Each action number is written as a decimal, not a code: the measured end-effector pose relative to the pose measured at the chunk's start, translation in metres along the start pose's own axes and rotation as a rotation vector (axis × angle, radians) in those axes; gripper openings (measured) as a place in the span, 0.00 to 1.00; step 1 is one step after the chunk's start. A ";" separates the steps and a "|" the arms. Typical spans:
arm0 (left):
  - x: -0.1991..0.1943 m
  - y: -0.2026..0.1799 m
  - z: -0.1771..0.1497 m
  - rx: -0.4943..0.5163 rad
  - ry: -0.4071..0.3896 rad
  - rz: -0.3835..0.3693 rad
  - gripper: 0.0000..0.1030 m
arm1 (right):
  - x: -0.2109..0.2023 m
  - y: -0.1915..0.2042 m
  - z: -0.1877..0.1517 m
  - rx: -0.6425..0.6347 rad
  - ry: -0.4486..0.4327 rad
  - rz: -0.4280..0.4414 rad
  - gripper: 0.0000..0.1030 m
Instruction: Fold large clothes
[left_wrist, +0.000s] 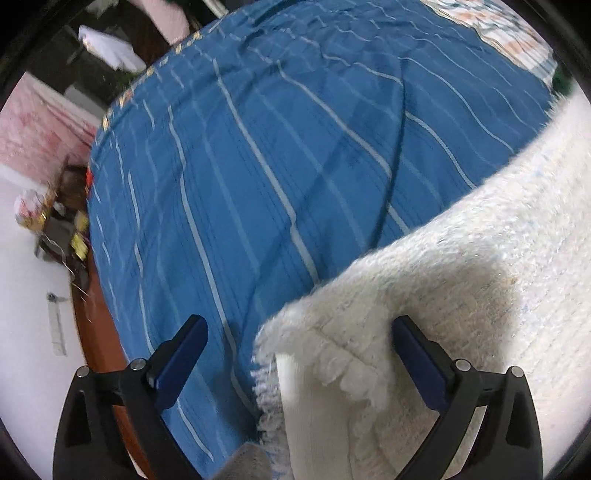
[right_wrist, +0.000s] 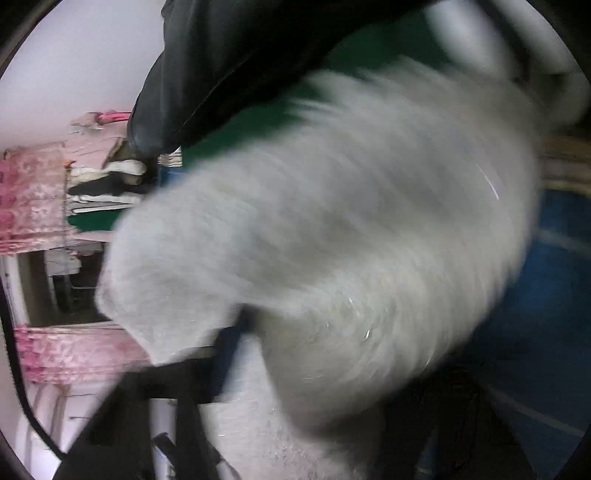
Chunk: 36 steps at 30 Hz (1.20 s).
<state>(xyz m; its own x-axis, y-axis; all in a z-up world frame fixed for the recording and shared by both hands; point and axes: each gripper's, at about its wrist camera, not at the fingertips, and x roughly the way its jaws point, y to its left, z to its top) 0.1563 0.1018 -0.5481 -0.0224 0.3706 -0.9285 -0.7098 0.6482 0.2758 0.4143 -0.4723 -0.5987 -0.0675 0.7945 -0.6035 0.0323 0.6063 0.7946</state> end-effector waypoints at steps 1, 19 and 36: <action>-0.003 -0.005 0.003 0.014 -0.012 0.018 1.00 | 0.000 0.002 -0.002 0.005 -0.015 0.004 0.25; -0.076 -0.015 -0.010 0.134 -0.031 -0.038 1.00 | -0.237 -0.108 -0.321 0.621 -0.266 -0.241 0.11; -0.074 -0.135 -0.011 0.350 -0.137 -0.114 1.00 | -0.165 0.041 -0.231 -0.085 -0.098 -0.617 0.41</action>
<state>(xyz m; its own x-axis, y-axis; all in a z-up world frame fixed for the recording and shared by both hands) 0.2461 -0.0199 -0.5196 0.1536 0.3533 -0.9228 -0.4189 0.8691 0.2630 0.1959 -0.5867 -0.4509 0.0441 0.3008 -0.9527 -0.0634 0.9525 0.2978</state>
